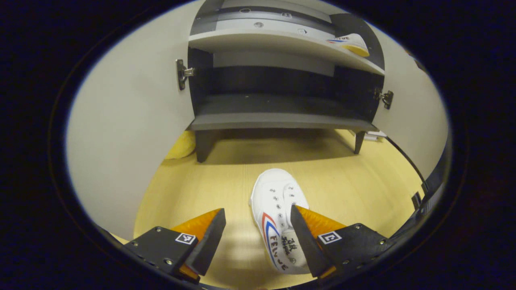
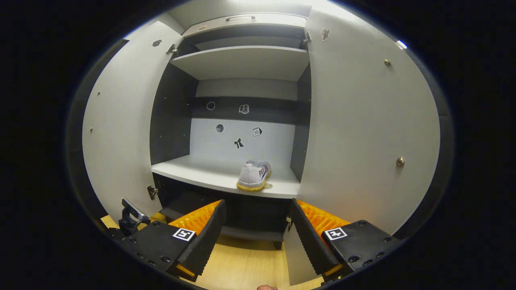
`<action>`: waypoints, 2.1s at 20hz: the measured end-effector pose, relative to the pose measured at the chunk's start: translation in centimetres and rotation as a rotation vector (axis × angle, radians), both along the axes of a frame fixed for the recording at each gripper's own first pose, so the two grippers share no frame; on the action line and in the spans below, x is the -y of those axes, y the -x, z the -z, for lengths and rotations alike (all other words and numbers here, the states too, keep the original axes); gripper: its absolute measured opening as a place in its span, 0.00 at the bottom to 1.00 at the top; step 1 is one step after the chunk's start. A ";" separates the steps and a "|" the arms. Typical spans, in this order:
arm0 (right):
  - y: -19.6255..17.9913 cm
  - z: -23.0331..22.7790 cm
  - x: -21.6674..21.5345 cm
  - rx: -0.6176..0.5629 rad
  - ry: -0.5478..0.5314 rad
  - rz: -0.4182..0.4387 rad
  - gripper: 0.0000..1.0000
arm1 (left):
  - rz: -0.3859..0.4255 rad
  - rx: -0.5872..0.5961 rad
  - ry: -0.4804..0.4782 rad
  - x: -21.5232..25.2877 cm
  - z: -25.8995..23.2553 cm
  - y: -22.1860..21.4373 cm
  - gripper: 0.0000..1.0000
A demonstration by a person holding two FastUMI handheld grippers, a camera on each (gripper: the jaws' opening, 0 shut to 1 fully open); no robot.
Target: Grab one shoe with the right hand and put it into the shoe cabinet, grab the other shoe with the left hand and put it into the shoe cabinet; then close the right door with the right hand and the left door with the left hand.
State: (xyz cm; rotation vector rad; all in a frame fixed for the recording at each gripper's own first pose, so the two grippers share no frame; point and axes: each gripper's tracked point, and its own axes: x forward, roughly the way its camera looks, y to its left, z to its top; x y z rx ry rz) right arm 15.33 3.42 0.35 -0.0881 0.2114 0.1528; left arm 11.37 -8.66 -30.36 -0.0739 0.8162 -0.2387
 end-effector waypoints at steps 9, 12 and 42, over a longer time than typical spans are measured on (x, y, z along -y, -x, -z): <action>0.6 0.6 1.4 -0.018 0.008 0.025 1.00 | 0.001 -0.148 -0.001 0.0 3.9 1.5 0.97; 0.8 0.7 1.1 -0.023 0.010 0.021 1.00 | 0.026 -0.140 0.005 0.4 3.9 1.3 0.96; 3.4 -1.7 -1.1 0.022 0.010 -0.027 1.00 | 0.039 0.173 0.113 -2.6 -10.4 -3.0 0.02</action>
